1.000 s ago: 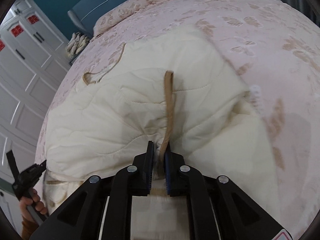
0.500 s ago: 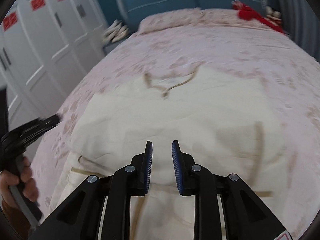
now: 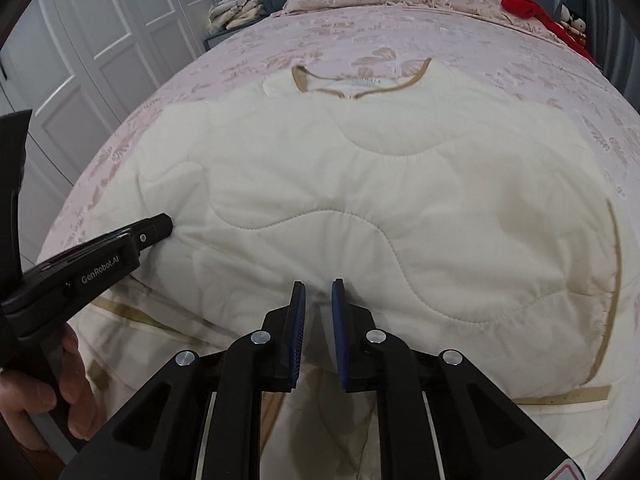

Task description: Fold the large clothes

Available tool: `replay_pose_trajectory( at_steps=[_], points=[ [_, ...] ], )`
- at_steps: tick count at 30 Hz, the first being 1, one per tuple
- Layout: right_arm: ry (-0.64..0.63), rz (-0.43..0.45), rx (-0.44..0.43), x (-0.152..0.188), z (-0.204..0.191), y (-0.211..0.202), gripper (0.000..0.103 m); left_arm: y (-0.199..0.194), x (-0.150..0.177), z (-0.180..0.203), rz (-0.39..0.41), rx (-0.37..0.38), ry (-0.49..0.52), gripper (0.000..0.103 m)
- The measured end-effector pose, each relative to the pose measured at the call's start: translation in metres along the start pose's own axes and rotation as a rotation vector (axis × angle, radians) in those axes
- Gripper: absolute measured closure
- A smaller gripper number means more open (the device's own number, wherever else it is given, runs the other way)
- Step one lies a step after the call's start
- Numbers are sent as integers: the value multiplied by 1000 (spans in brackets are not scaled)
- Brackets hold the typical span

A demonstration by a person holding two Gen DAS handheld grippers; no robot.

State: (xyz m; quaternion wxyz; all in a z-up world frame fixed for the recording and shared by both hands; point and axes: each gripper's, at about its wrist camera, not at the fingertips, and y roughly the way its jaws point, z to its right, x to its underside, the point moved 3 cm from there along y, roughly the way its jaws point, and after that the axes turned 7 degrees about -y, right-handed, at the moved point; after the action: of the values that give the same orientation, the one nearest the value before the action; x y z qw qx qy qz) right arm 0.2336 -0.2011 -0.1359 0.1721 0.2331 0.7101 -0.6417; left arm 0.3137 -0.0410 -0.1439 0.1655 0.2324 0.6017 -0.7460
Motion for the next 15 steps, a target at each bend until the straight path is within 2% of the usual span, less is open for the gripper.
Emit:
replay_pose_trajectory(
  at_steps=[15],
  points=[
    [-19, 50, 19, 12, -2, 14, 94, 12, 18, 6, 93, -62, 65, 85]
  ],
)
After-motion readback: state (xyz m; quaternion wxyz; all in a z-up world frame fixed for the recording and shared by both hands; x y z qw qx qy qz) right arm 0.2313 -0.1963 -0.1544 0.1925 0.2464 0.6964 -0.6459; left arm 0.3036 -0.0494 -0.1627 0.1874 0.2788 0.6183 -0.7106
